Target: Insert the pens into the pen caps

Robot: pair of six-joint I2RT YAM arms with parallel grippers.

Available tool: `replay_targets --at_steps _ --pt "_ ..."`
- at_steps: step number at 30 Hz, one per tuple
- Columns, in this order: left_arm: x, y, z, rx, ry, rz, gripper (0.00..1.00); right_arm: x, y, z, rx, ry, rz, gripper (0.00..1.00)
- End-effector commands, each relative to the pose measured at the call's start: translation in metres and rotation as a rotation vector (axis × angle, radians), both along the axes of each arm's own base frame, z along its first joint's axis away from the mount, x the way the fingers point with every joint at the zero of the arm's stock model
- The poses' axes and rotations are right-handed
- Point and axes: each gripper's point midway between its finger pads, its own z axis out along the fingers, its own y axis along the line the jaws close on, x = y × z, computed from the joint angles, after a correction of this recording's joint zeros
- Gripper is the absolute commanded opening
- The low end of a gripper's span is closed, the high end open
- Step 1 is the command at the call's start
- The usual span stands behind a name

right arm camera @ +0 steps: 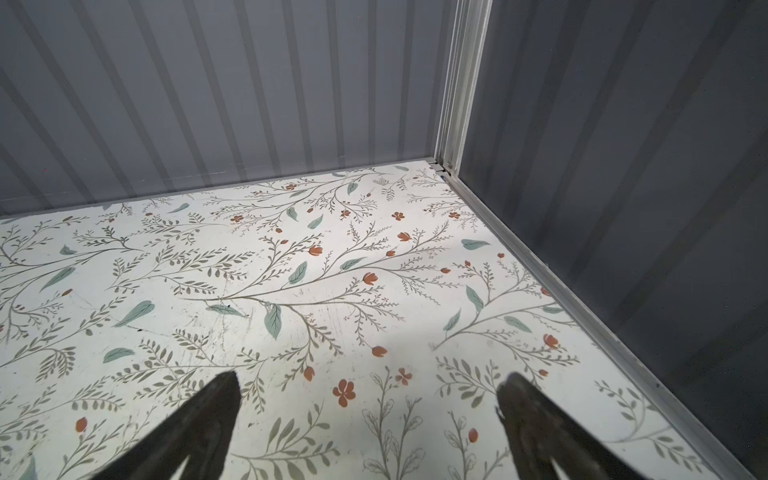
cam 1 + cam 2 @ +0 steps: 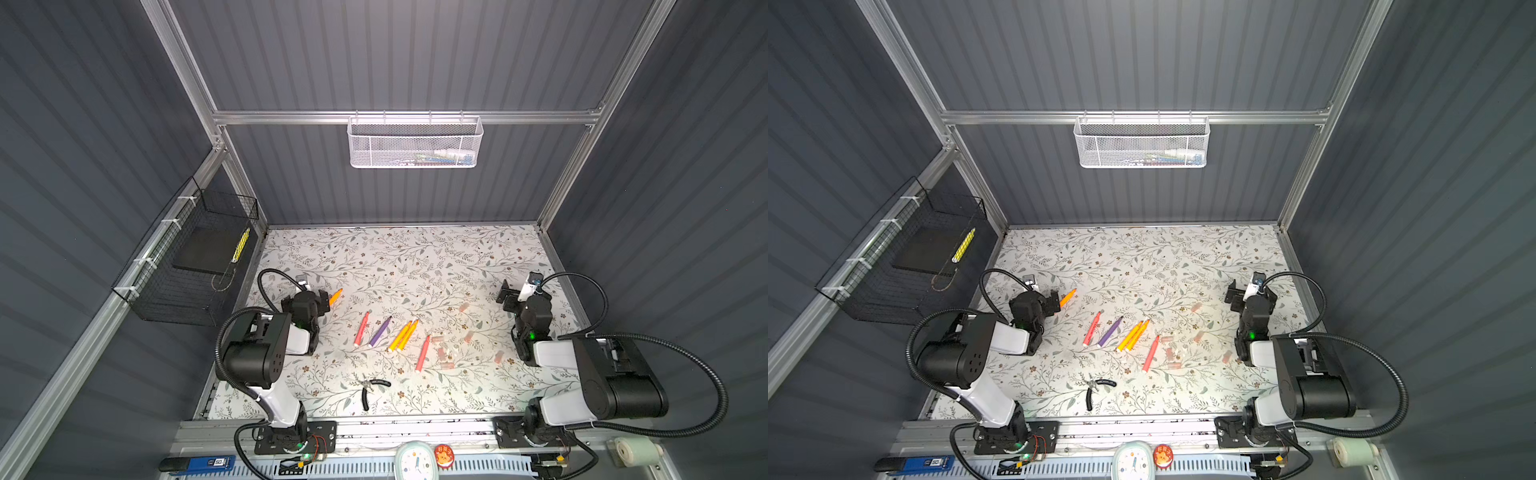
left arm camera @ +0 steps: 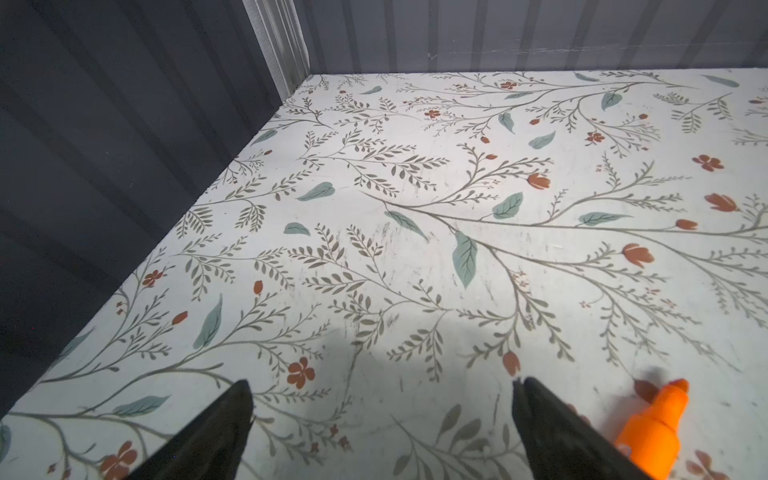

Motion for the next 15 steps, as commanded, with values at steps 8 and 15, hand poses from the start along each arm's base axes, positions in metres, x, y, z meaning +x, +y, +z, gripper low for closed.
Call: replay_targets --at_steps 8,15 --pt "0.0064 0.0002 0.0094 0.009 -0.037 0.008 1.00 -0.0012 -0.0010 0.0001 -0.011 -0.008 -0.007 0.99" --pt "0.0064 0.0002 0.0096 0.009 -0.038 0.008 1.00 -0.0010 -0.0006 -0.0002 -0.009 -0.006 -0.006 0.99"
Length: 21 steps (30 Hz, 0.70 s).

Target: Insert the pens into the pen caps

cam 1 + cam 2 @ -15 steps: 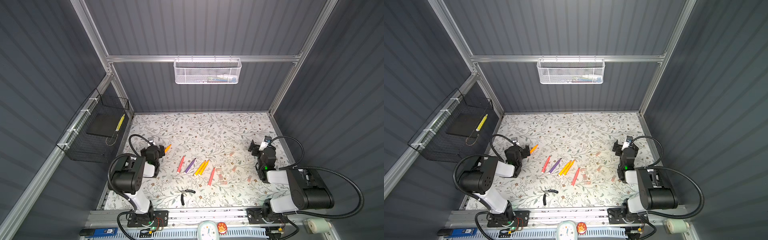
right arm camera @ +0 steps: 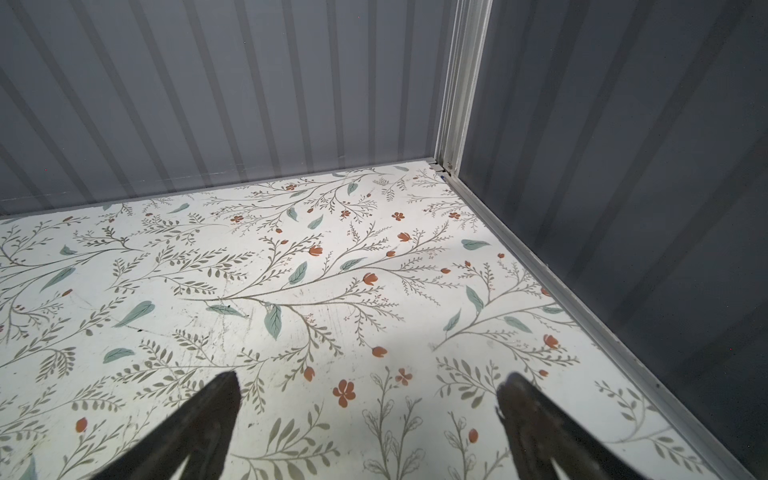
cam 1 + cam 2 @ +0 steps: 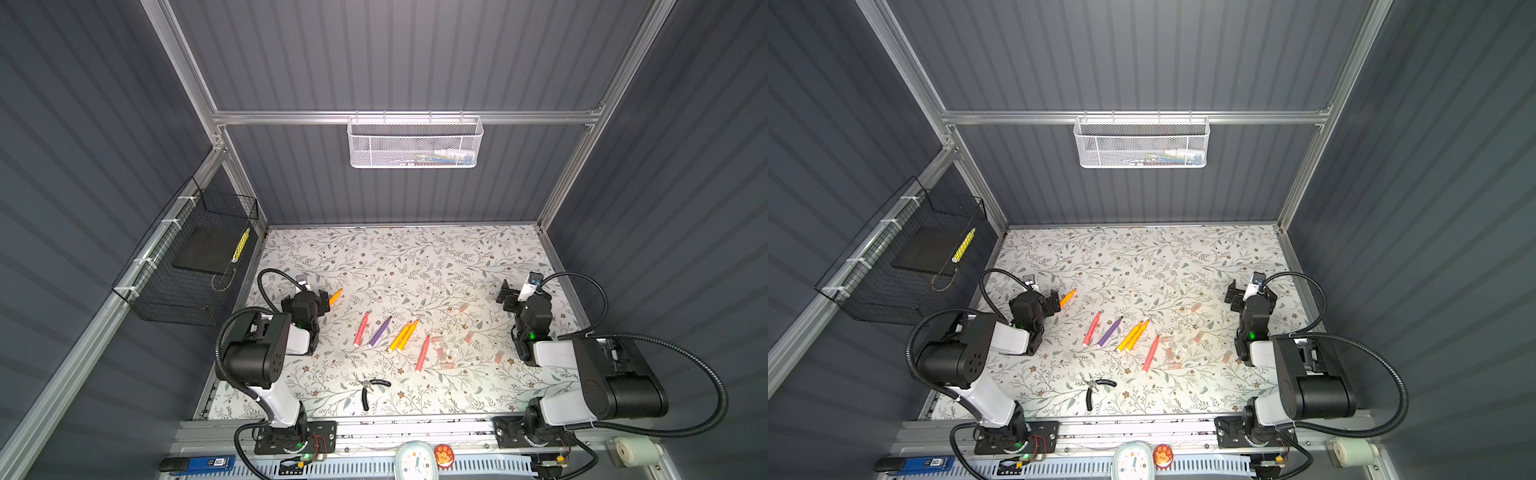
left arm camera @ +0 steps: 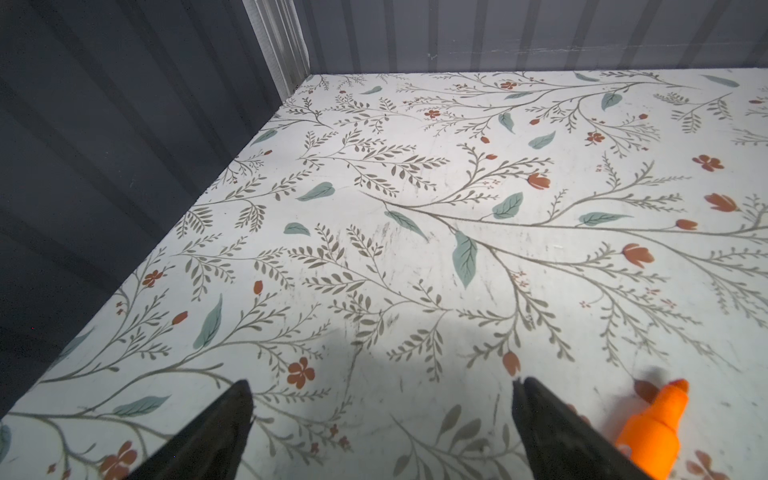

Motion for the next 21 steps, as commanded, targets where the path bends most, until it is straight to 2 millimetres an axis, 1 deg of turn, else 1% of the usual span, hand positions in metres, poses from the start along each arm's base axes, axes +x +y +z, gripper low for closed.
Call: replay_targets --at_steps 1,15,18,21 --pt "0.006 0.000 0.009 0.009 -0.037 0.008 1.00 -0.001 -0.001 0.000 -0.009 -0.007 -0.006 0.99" --pt "0.007 0.000 0.010 0.008 -0.038 0.007 1.00 -0.002 0.001 0.002 -0.014 -0.019 0.003 0.99" --pt "0.007 0.000 0.010 0.009 -0.039 0.008 1.00 -0.011 0.001 0.009 -0.016 -0.049 -0.001 0.99" --pt "0.005 -0.001 0.011 0.015 -0.047 0.002 1.00 -0.023 -0.002 0.022 -0.022 -0.104 -0.031 0.99"
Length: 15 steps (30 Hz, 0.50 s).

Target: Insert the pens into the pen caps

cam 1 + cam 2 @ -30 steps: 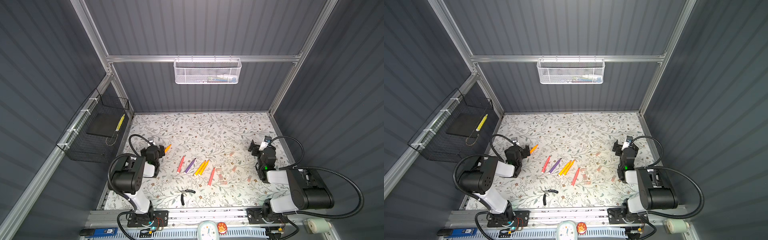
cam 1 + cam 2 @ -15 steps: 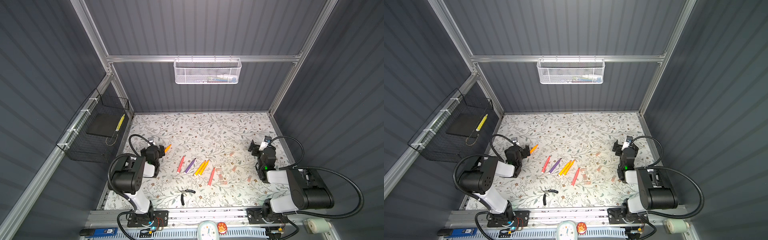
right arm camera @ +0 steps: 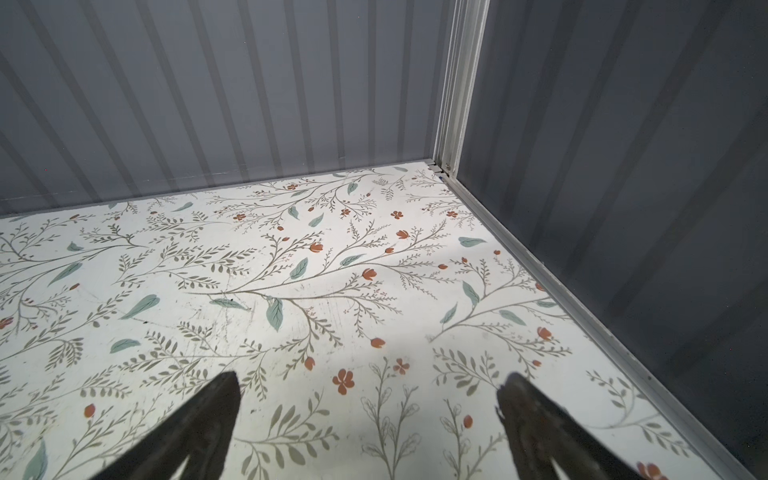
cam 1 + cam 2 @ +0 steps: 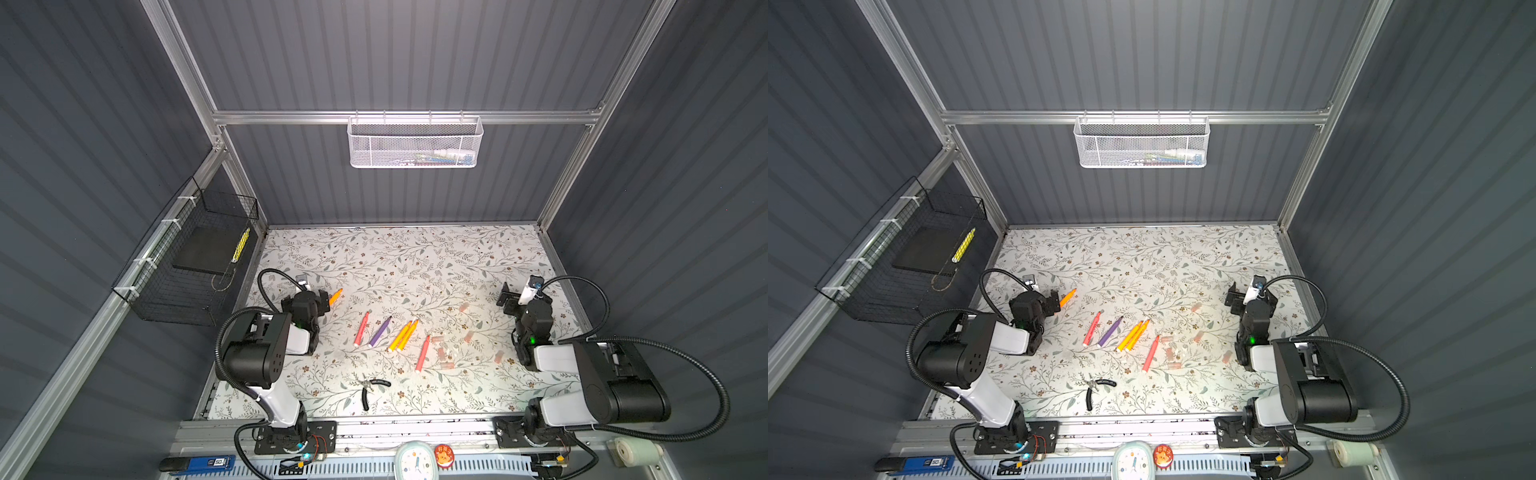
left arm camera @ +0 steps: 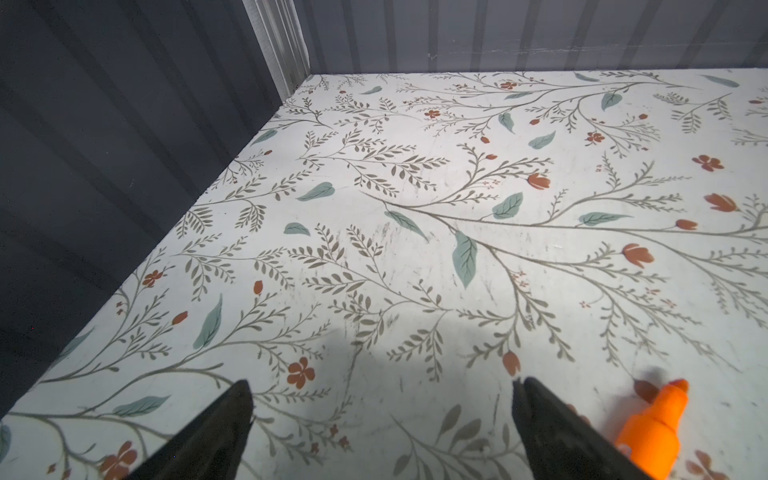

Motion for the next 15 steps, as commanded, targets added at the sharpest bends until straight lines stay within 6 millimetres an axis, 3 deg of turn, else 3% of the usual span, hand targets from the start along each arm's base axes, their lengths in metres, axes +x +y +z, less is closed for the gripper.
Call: replay_targets --at_steps 1,7,11,13,15 --pt "0.005 -0.005 0.016 0.021 -0.062 -0.020 1.00 -0.014 -0.003 0.026 -0.027 -0.104 -0.042 0.99" --pt "-0.014 -0.015 0.057 -0.022 -0.058 -0.042 1.00 -0.040 0.002 0.059 -0.041 -0.179 -0.136 0.99" --pt "-0.021 -0.038 0.113 -0.149 -0.080 -0.146 1.00 -0.046 0.026 0.082 0.172 -0.123 -0.015 0.99" --pt "-0.033 -0.039 0.139 -0.256 -0.014 -0.111 1.00 -0.057 0.032 0.093 0.303 -0.048 -0.001 0.99" --pt "-0.044 -0.045 0.161 -0.312 0.041 -0.120 1.00 -0.066 0.045 0.107 0.328 -0.020 0.083 0.99"
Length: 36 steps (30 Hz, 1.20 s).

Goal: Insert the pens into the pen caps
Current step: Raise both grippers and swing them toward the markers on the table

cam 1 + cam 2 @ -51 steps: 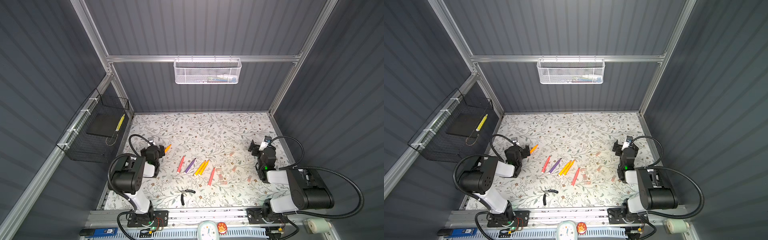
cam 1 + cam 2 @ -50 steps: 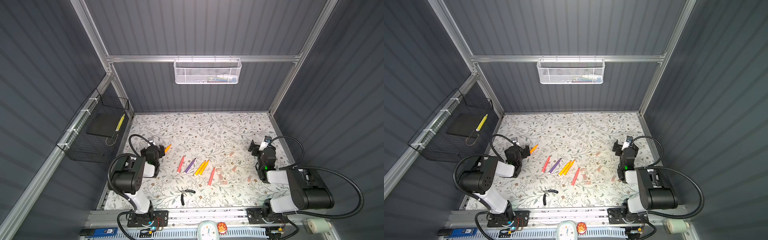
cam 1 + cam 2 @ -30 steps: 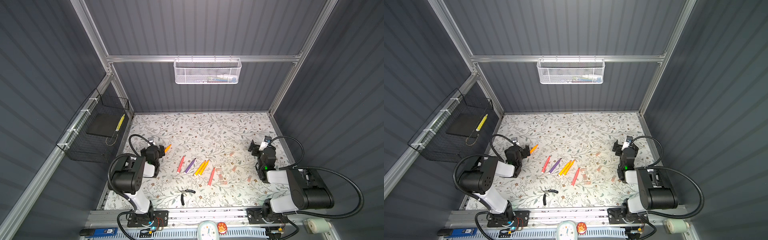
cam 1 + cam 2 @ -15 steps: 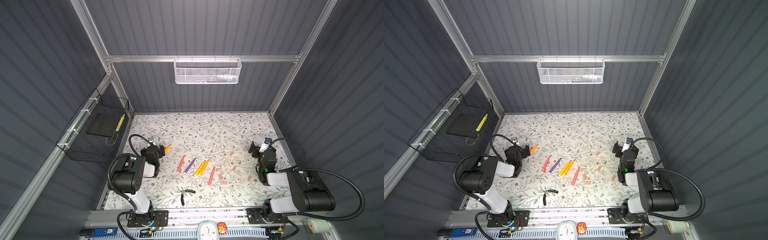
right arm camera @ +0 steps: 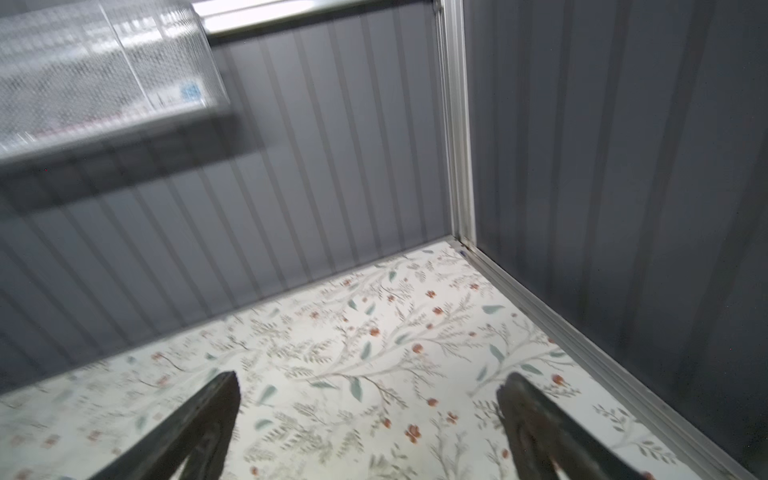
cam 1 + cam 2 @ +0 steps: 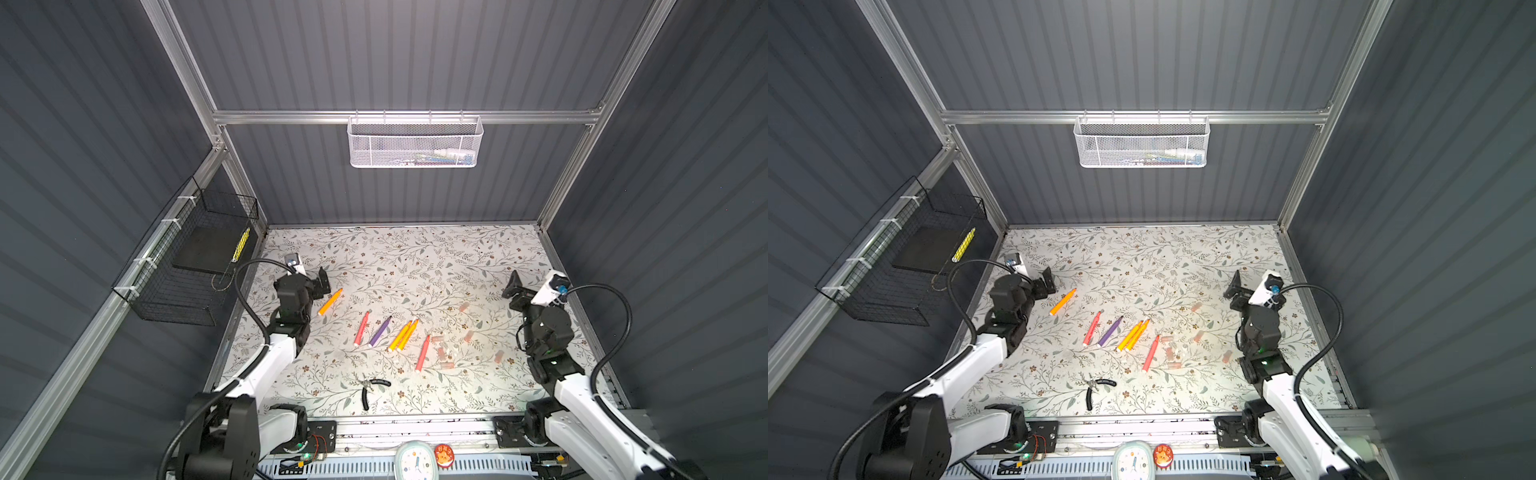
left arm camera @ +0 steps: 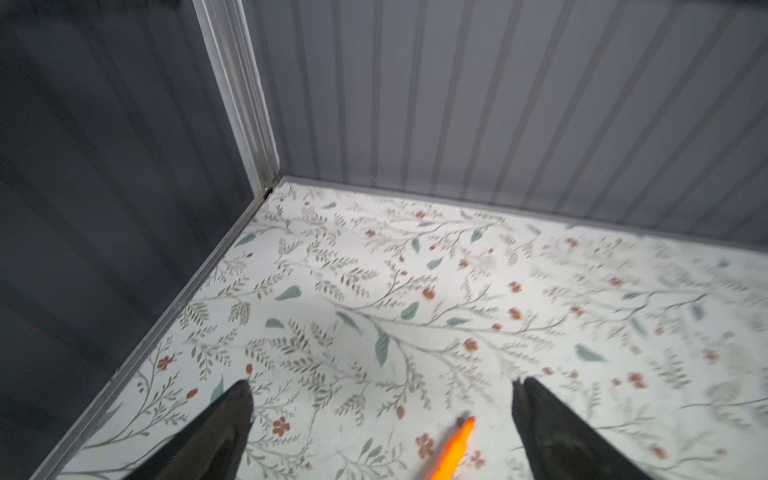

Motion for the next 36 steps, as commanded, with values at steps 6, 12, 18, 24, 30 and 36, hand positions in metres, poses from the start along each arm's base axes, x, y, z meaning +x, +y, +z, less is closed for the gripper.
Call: replay_targets --at_steps 6,12,18,24,30,36 --pt "-0.054 -0.039 0.016 -0.249 0.130 -0.193 1.00 -0.053 0.011 -0.013 0.238 0.120 0.116 0.99" --pt "-0.075 -0.007 0.003 -0.291 0.152 0.009 1.00 -0.078 0.024 0.006 0.261 0.052 0.238 0.99" --pt "-0.082 -0.026 0.009 -0.383 0.112 -0.089 1.00 -0.065 0.033 -0.008 0.290 0.191 0.252 0.99" --pt "-0.087 -0.039 0.004 -0.458 0.087 -0.156 1.00 -0.026 0.044 -0.047 0.268 0.396 0.237 0.99" --pt "-0.092 -0.026 -0.002 -0.522 0.023 -0.078 1.00 -0.003 0.024 -0.074 0.190 0.482 0.096 0.99" --pt "-0.100 -0.043 0.001 -0.578 0.026 -0.171 1.00 0.002 -0.006 -0.080 0.230 0.415 0.020 0.99"
